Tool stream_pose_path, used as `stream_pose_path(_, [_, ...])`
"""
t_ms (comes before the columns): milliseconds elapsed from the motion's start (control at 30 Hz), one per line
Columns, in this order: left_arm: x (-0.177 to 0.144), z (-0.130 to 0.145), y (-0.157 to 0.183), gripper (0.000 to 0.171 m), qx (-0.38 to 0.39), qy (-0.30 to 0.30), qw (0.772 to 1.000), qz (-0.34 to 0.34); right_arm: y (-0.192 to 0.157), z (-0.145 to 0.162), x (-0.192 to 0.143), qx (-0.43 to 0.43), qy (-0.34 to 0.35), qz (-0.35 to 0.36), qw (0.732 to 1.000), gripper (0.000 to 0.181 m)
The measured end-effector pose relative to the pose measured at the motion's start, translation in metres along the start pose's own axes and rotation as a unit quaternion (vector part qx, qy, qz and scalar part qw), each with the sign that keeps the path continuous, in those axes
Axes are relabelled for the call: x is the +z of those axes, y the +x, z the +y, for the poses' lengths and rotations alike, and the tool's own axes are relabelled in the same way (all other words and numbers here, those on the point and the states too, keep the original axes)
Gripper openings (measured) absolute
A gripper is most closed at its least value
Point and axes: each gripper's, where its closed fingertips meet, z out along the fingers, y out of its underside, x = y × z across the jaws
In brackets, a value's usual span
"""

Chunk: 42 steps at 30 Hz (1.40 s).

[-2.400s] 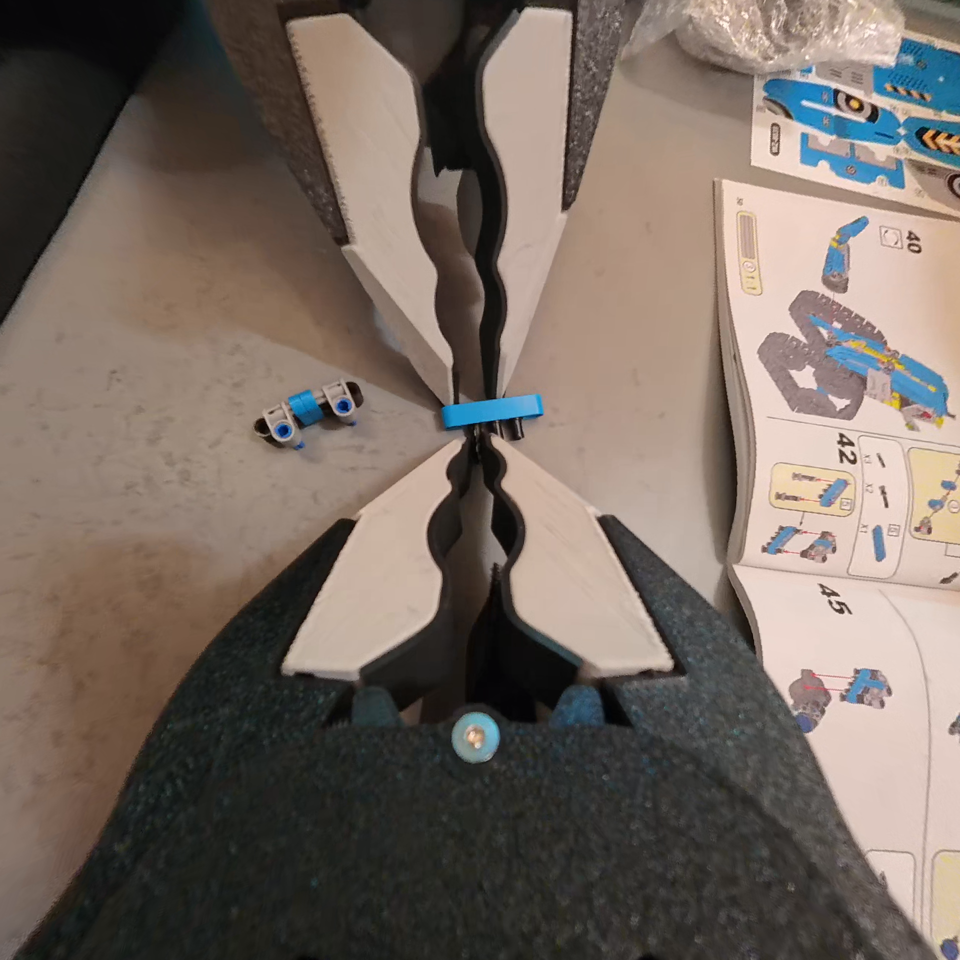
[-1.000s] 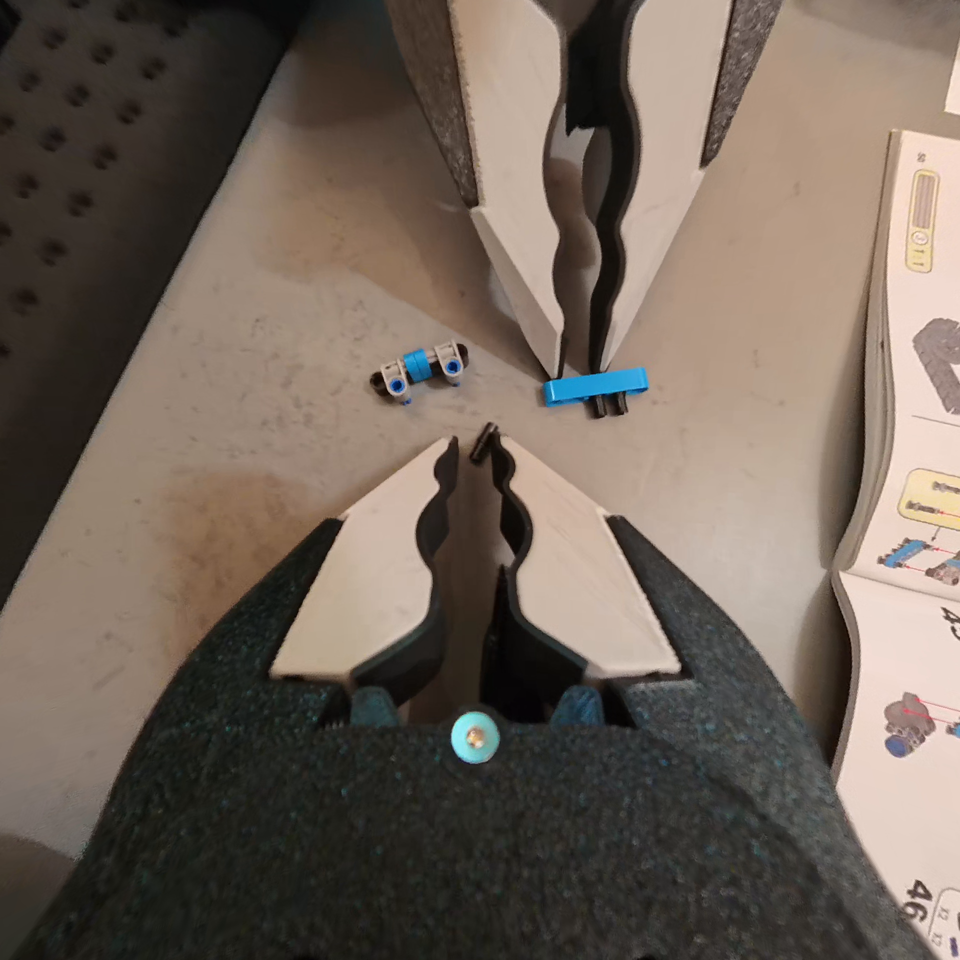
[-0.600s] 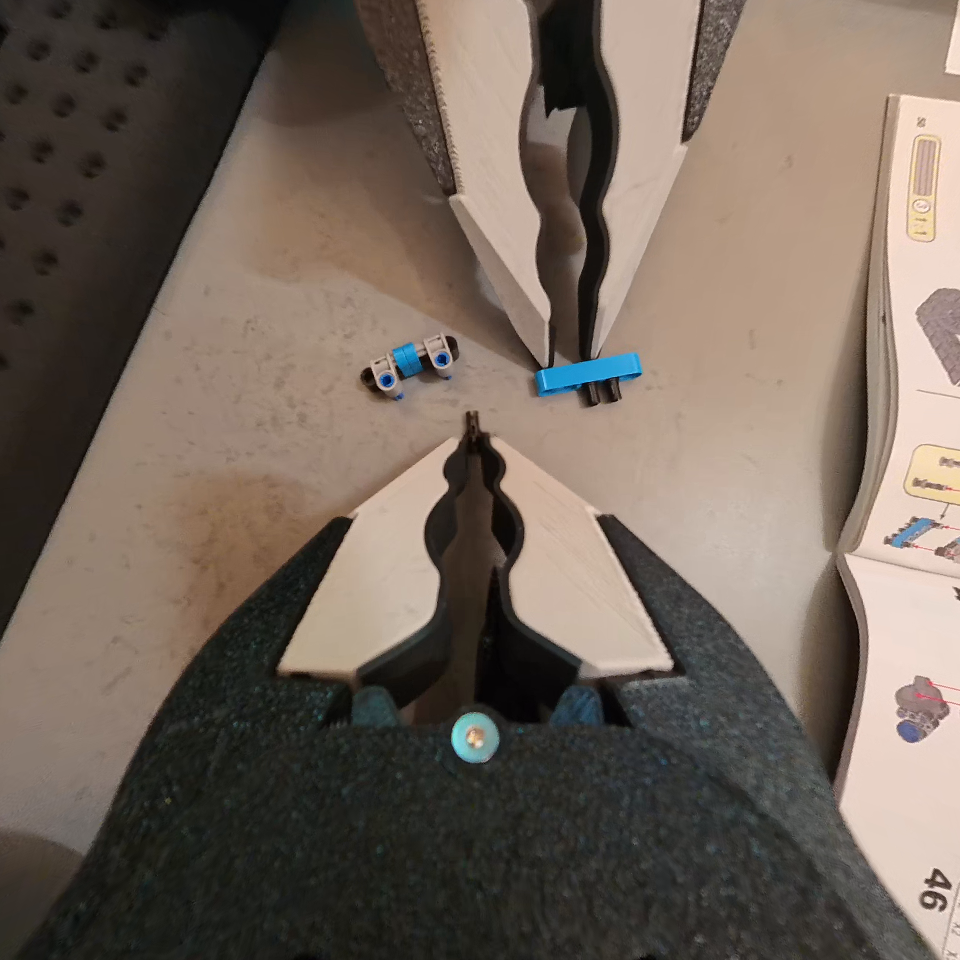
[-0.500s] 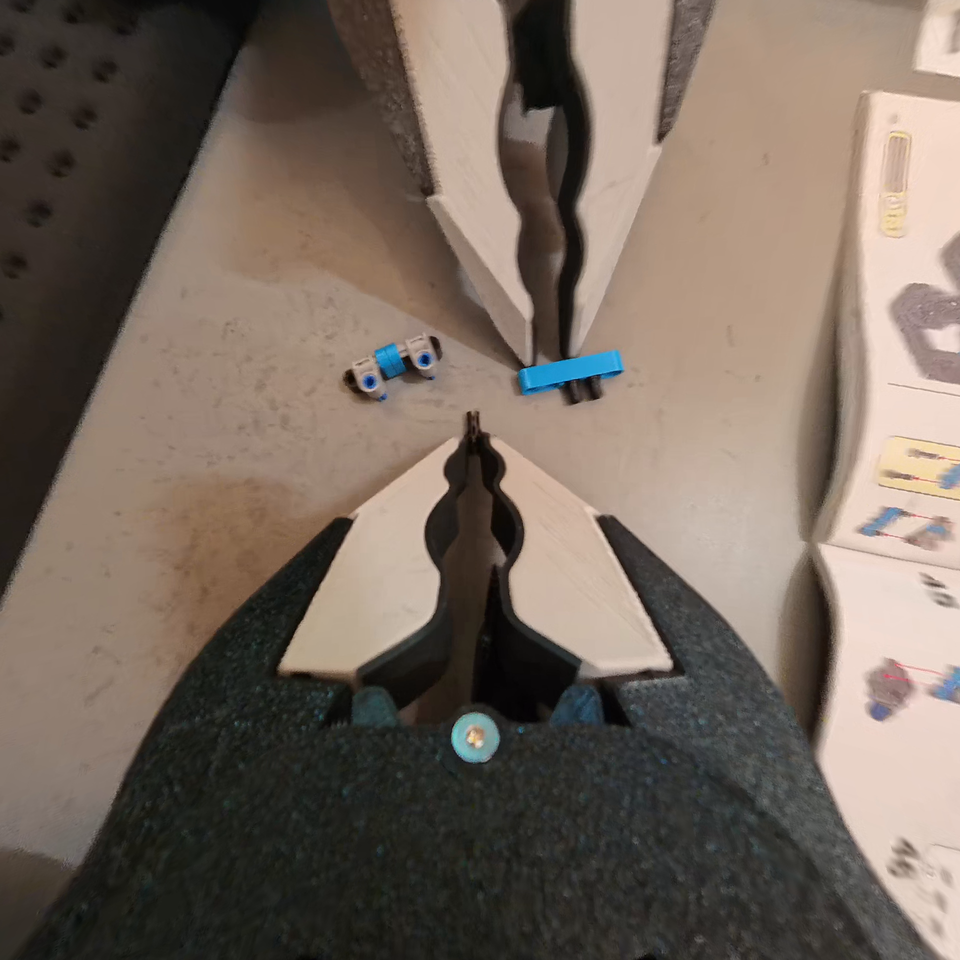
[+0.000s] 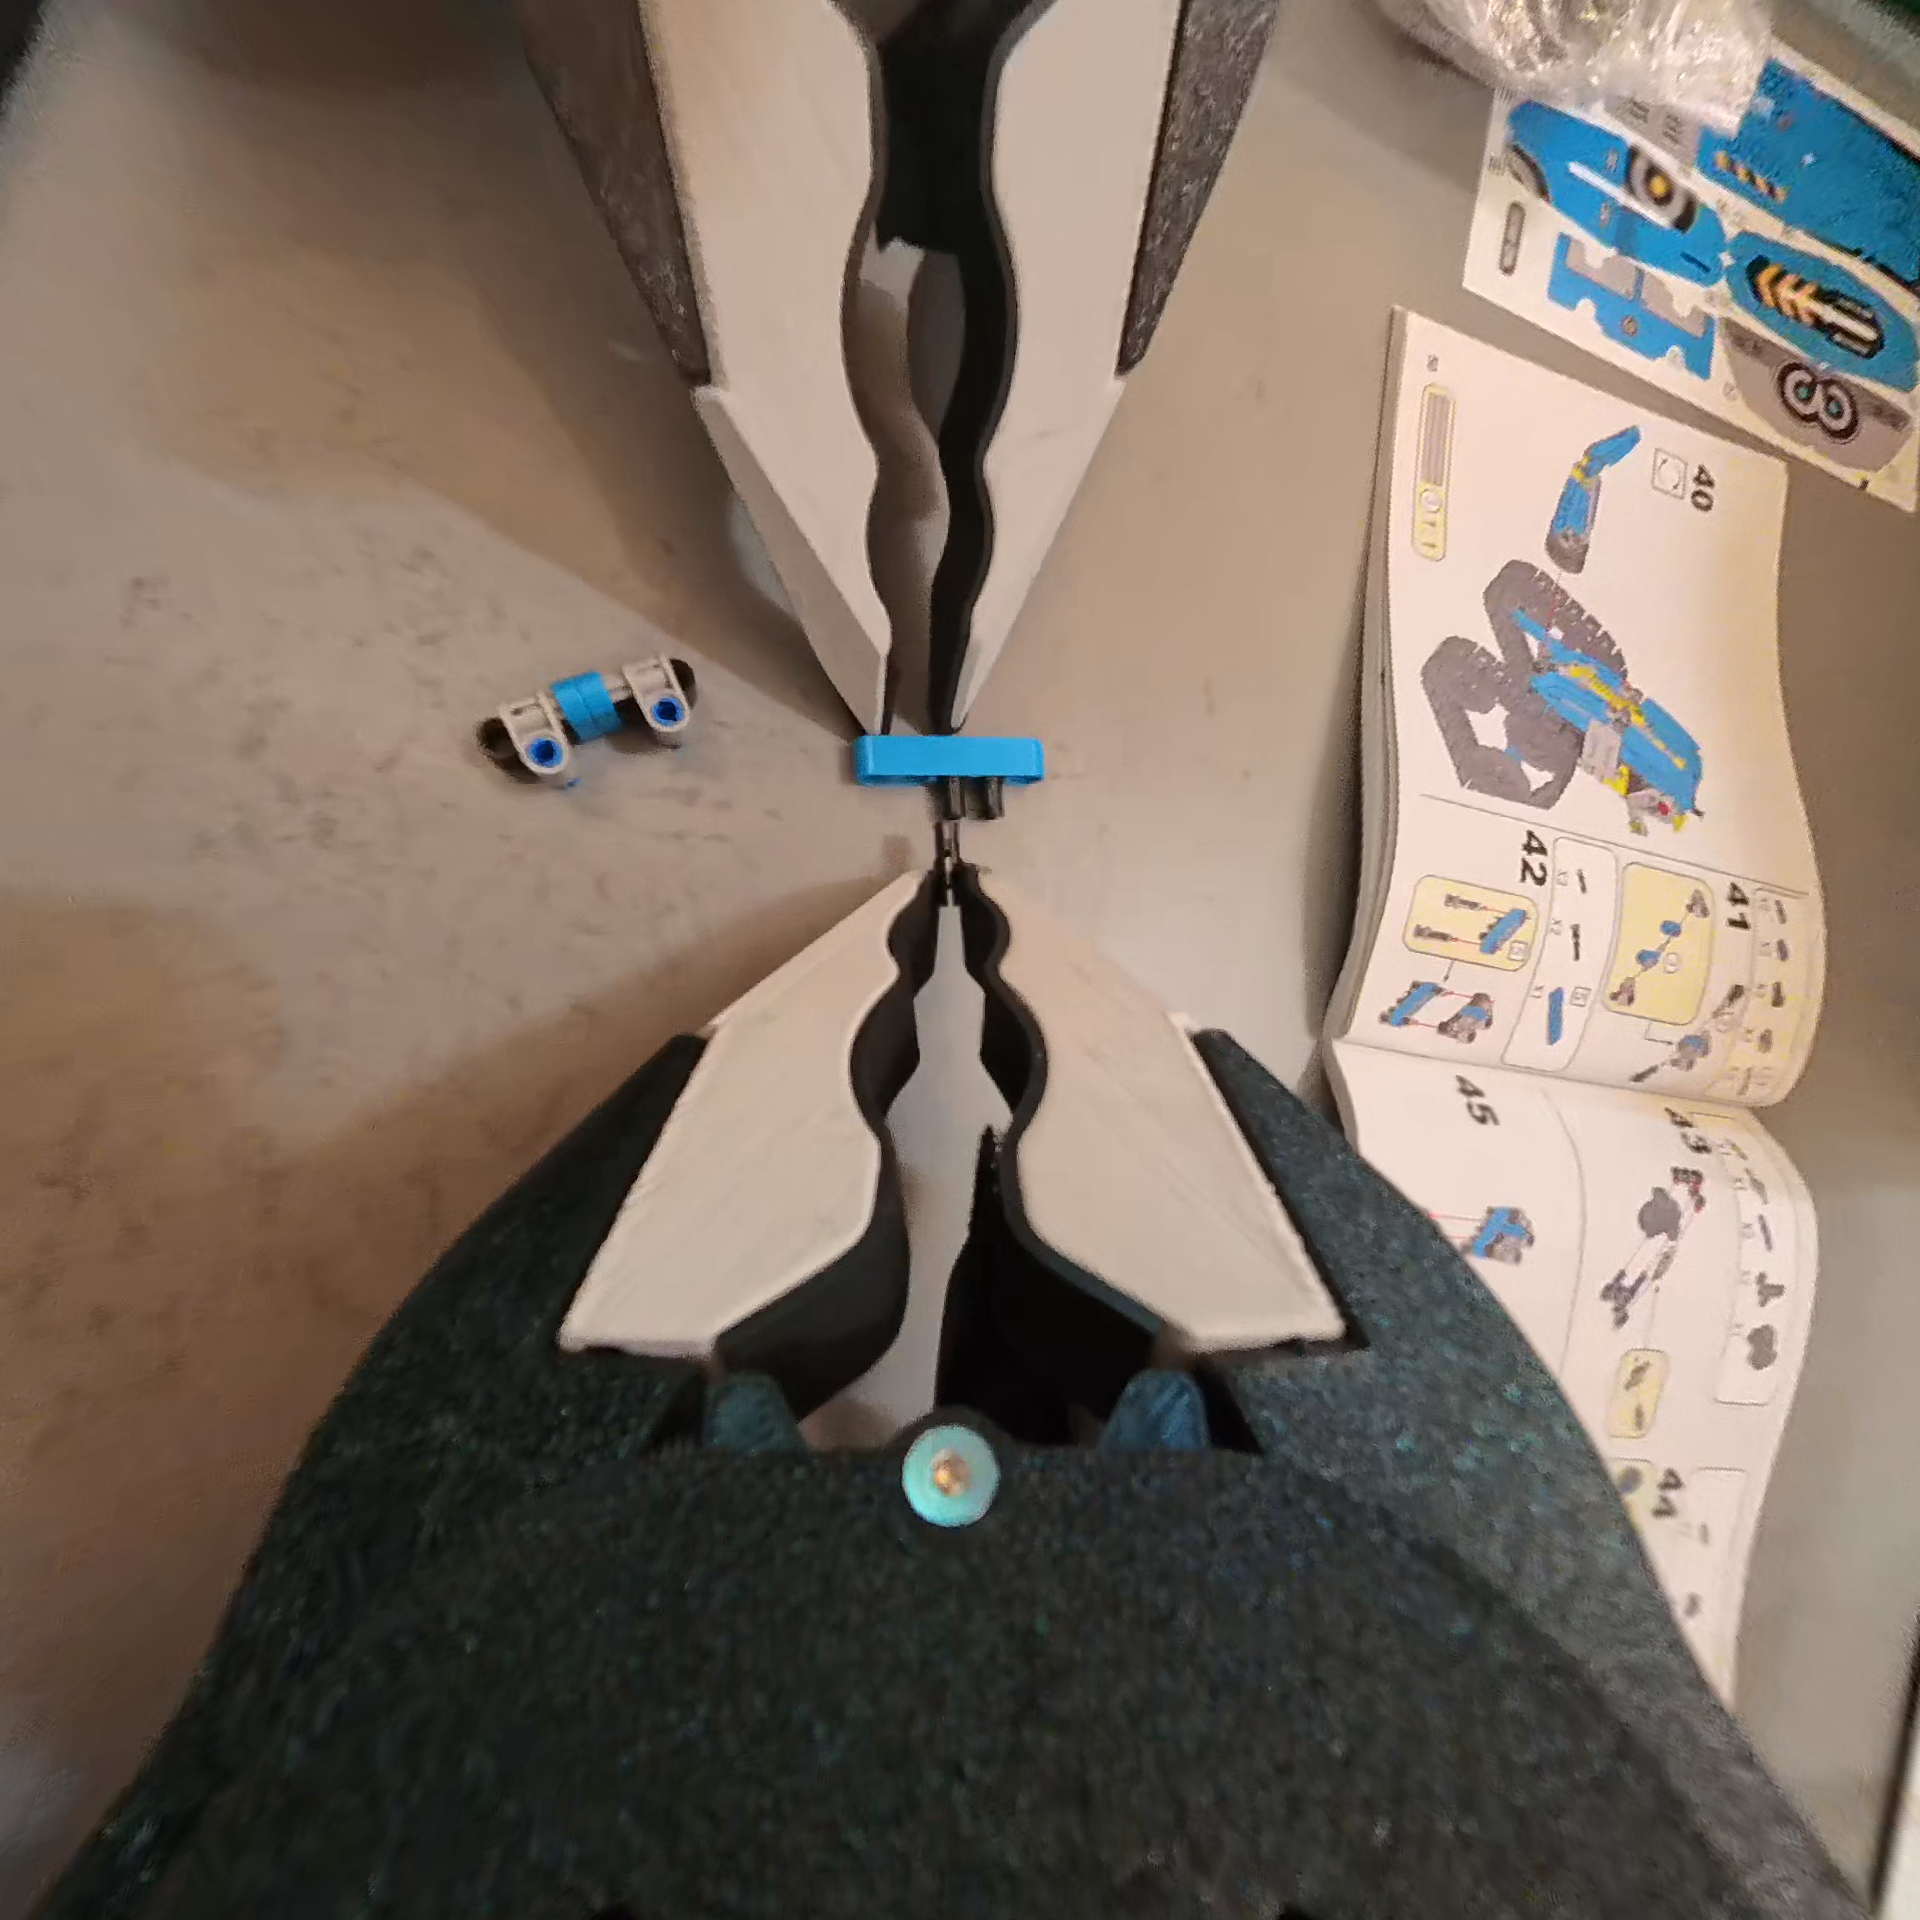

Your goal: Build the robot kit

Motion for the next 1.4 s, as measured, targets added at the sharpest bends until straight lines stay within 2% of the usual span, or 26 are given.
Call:
stream_pose_path(167, [0.000, 0.000, 0.000, 0.010, -0.001, 0.001, 1.000, 0.002, -0.005, 0.000, 0.012, -0.013, -0.027, 0.001, 1.000, 0.003])
stream_pose_path(500, [0.001, -0.002, 0.000, 0.009, 0.002, -0.004, 1.000, 0.002, -0.005, -0.004, 0.014, -0.019, -0.014, 0.004, 1.000, 0.003])
stream_pose_path(667, [0.002, -0.002, 0.000, 0.009, 0.001, -0.008, 1.000, 0.007, -0.006, -0.004, 0.015, 0.064, 0.026, -0.053, 0.996, 0.003])
stream_pose_path(767, [0.002, -0.002, -0.001, 0.008, 0.004, -0.021, 1.000, 0.013, -0.006, -0.004, 0.015, 0.080, 0.031, -0.084, 0.993, 0.002])
stream_pose_path(967, [0.002, -0.003, -0.001, 0.007, -0.016, -0.015, 1.000, 0.018, -0.007, -0.004, 0.015, 0.103, 0.032, -0.102, 0.989, 0.001])
stream_pose_path(1133, [0.003, -0.004, -0.002, 0.006, -0.026, -0.007, 1.000, 0.011, -0.007, -0.004, 0.016, 0.172, 0.045, -0.132, 0.975, 0.002])
stream_pose_path(1267, [0.003, -0.004, -0.003, 0.006, -0.035, -0.011, 0.999, 0.016, -0.006, -0.004, 0.016, 0.047, 0.020, -0.060, 0.997, 0.002])
stream_pose_path(1400, [0.003, -0.003, -0.002, 0.008, -0.022, -0.008, 1.000, 0.015, -0.005, -0.003, 0.015, 0.019, 0.011, -0.038, 0.999, 0.003])
